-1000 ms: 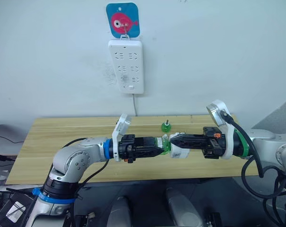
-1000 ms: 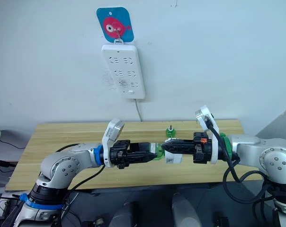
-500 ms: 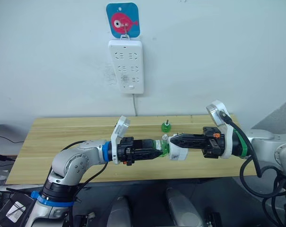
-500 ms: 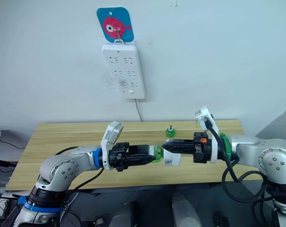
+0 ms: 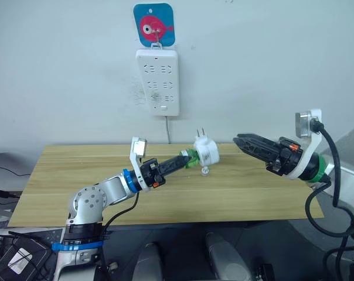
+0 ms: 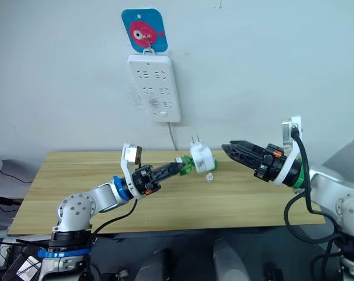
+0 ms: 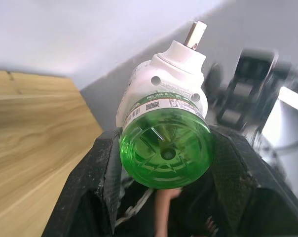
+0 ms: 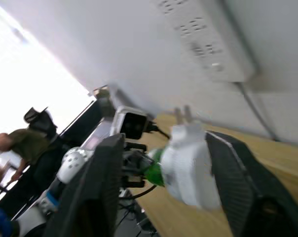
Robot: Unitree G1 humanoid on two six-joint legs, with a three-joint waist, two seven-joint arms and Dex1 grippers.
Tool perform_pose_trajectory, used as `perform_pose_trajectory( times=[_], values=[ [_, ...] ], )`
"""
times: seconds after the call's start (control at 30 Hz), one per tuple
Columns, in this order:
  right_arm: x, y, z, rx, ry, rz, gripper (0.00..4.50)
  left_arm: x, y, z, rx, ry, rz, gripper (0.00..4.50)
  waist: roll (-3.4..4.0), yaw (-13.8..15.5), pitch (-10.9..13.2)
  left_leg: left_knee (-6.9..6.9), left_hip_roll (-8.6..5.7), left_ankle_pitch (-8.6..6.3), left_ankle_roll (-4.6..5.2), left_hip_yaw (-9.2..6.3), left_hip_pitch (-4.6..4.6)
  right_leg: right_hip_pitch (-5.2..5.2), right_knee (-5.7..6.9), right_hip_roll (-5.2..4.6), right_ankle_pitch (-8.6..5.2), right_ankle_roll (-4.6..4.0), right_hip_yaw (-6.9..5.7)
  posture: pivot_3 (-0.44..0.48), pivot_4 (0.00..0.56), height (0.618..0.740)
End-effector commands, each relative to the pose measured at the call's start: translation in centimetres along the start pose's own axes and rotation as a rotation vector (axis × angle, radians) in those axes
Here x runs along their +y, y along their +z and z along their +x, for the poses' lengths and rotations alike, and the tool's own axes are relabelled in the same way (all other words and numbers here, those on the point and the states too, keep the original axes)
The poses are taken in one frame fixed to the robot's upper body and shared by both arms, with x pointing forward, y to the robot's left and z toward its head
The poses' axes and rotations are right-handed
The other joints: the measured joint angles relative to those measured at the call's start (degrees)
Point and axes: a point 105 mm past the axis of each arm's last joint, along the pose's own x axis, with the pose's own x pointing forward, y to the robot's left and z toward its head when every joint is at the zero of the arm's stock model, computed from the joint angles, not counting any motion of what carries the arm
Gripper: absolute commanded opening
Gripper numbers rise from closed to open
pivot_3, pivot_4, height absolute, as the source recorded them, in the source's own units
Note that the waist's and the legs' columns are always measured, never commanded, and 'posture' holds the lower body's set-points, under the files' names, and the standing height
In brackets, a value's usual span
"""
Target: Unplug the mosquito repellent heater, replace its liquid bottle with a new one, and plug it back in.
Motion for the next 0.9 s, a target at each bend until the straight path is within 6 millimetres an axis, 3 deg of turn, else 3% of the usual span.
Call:
perform_pose_trajectory(
  times=[0.03,0.07,0.2,0.6,0.9],
  values=[
    [-1.7,-0.8,-0.3,-0.090,-0.096,0.026,4.13,-1.9,0.8,0.9,-0.112,-0.071,-0.116,2.28,0.00,-0.1,0.0,0.00,0.00,0.00,0.00,0.01,0.00,0.00,0.00,0.00,0.00,0.01,0.02,-0.281,0.194,0.740],
    [-1.9,-1.4,0.0,-0.111,-0.108,0.055,4.47,-2.0,0.9,1.2,-0.142,-0.073,-0.153,2.28,0.00,-0.1,0.0,0.00,-0.01,0.00,0.00,0.02,0.00,0.00,0.00,0.00,0.00,0.01,0.03,-0.282,0.194,0.740],
    [-1.9,-2.3,1.4,-0.189,-0.095,0.155,4.50,-2.9,0.6,2.1,-0.181,-0.082,-0.255,2.28,0.03,-1.3,0.0,0.06,0.01,0.01,-0.01,0.06,0.03,0.01,0.05,0.00,0.05,0.05,0.11,-0.285,0.194,0.740],
    [1.4,-1.4,5.2,-0.255,0.128,0.267,4.50,-4.6,-0.4,3.3,-0.186,-0.106,-0.394,2.28,0.11,-1.8,-0.1,0.05,-0.03,0.02,-0.01,0.09,0.05,0.03,0.01,0.02,0.08,0.06,0.14,-0.295,0.190,0.740],
    [2.3,-0.7,6.4,-0.294,0.191,0.296,4.50,-5.0,-0.6,3.7,-0.197,-0.111,-0.410,2.28,0.12,-2.0,-0.1,0.03,-0.03,0.01,-0.01,0.08,0.04,0.03,-0.03,0.02,0.08,0.06,0.13,-0.286,0.188,0.740]
  ],
)
